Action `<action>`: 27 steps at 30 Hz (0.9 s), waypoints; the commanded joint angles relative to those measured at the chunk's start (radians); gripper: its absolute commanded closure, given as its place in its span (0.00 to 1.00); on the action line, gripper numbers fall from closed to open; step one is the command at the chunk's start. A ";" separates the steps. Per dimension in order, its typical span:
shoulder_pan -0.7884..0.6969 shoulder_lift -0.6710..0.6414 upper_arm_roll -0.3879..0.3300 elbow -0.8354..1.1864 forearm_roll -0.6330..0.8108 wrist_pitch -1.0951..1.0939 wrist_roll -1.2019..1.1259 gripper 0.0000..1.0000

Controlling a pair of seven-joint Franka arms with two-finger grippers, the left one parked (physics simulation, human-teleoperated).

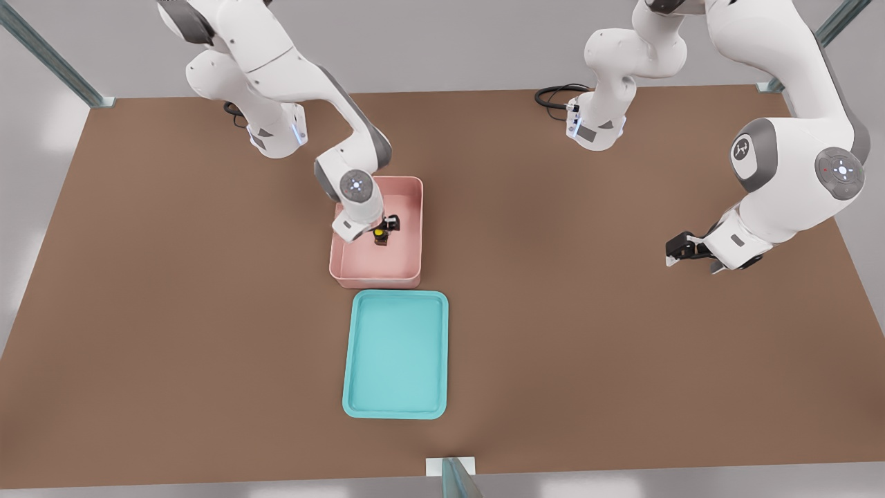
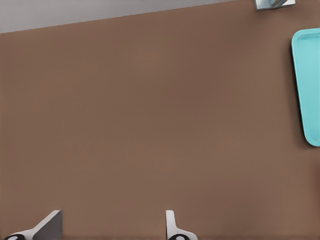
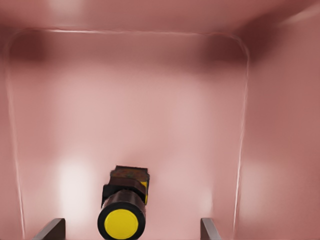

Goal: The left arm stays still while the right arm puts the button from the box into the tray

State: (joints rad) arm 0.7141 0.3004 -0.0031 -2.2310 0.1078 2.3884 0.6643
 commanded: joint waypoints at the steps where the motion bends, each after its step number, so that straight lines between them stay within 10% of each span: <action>1: 0.018 0.032 0.000 0.005 0.001 0.092 0.436 0.00; 15: 0.025 0.032 -0.003 -0.013 -0.003 0.094 0.443 0.00; 24: 0.024 0.029 -0.008 -0.019 -0.003 0.095 0.463 0.56; 27: 0.022 0.016 -0.009 -0.019 -0.003 0.083 0.465 0.60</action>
State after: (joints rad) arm 0.7362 0.3158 -0.0115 -2.2509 0.1088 2.4825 1.0138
